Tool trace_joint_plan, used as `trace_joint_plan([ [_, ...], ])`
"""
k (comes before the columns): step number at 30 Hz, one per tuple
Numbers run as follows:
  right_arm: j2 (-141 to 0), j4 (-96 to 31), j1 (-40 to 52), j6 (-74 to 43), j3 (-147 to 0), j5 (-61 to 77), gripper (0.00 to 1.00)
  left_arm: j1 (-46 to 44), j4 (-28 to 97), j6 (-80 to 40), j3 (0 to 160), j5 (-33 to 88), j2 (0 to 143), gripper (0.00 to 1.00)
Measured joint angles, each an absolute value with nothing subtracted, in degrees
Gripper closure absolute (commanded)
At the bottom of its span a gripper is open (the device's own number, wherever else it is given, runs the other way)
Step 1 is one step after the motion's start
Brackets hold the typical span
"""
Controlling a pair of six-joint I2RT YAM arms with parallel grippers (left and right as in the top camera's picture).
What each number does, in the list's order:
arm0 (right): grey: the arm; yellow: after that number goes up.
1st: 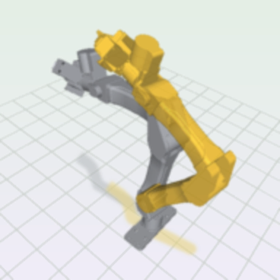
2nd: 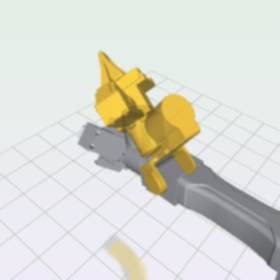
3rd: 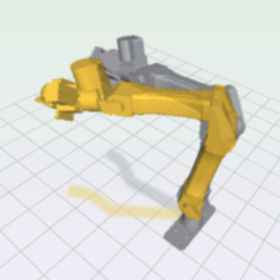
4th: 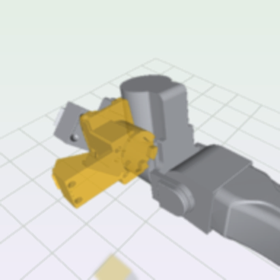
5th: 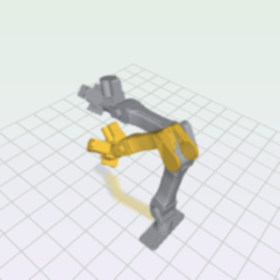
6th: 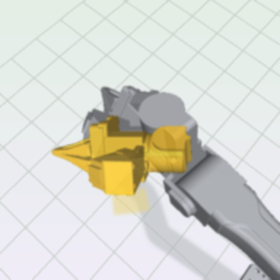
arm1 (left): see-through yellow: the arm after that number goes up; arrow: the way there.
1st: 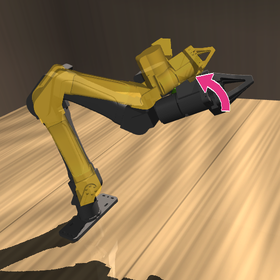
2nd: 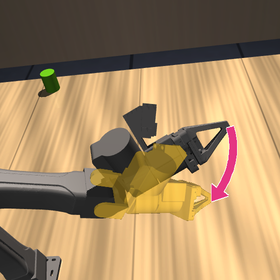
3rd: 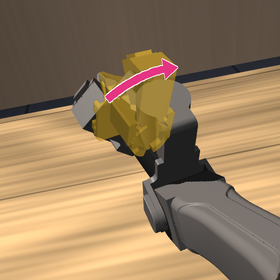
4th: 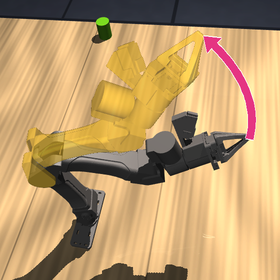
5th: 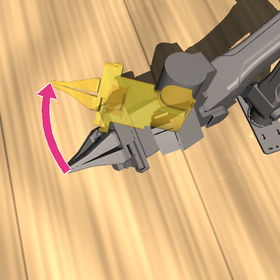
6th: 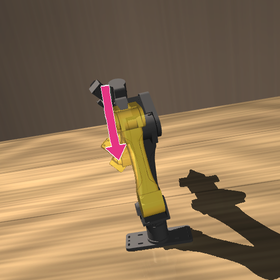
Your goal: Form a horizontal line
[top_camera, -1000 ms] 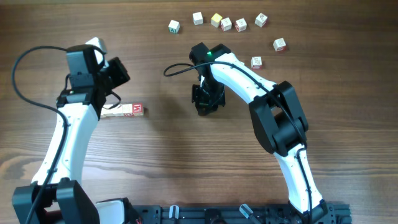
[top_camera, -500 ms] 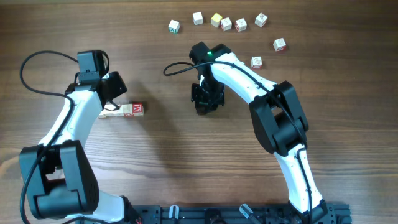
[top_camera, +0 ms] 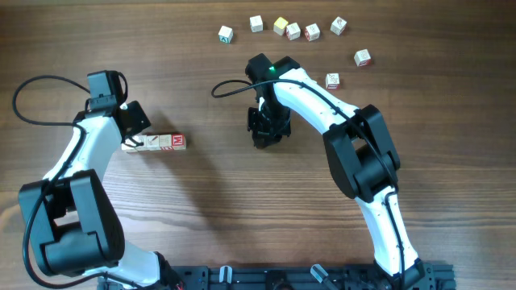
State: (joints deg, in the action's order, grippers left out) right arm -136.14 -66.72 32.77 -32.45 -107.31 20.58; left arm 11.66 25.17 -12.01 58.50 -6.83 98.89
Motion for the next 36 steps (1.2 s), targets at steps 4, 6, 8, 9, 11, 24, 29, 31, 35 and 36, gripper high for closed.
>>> trace_joint_plan([
  [4,-136.1,-66.7,32.8,-32.4,-107.3,20.6,0.75,11.6,25.5,-12.0,58.5,-6.8,99.2,0.96],
  [6,-136.1,-66.7,32.8,-32.4,-107.3,20.6,0.75,11.6,26.2,-11.8,58.5,-6.8,99.2,0.96],
  [8,-136.1,-66.7,32.8,-32.4,-107.3,20.6,0.76,11.6,27.5,-11.6,58.5,-6.8,99.2,0.96],
  [9,-136.1,-66.7,32.8,-32.4,-107.3,20.6,0.75,11.6,27.9,-11.6,58.5,-6.8,99.2,0.96],
  [11,-136.1,-66.7,32.8,-32.4,-107.3,20.6,0.76,11.6,28.1,-11.6,58.5,-6.8,99.2,0.96],
  [24,-136.1,-66.7,32.8,-32.4,-107.3,20.6,0.75,11.6,29.6,-11.6,58.5,-6.2,99.2,0.96],
  [29,-136.1,-66.7,32.8,-32.4,-107.3,20.6,0.75,11.6,29.7,-11.6,58.5,-6.1,99.2,0.96],
  [31,-136.1,-66.7,32.8,-32.4,-107.3,20.6,0.75,11.6,30.0,-11.6,58.5,-6.1,99.2,0.96],
  [35,-136.1,-66.7,32.8,-32.4,-107.3,20.7,0.75,11.6,30.3,-11.6,58.5,-6.1,99.2,0.96],
  [36,-136.1,-66.7,32.8,-32.4,-107.3,20.7,0.76,11.7,30.3,-11.6,58.5,-6.1,99.2,0.96],
])
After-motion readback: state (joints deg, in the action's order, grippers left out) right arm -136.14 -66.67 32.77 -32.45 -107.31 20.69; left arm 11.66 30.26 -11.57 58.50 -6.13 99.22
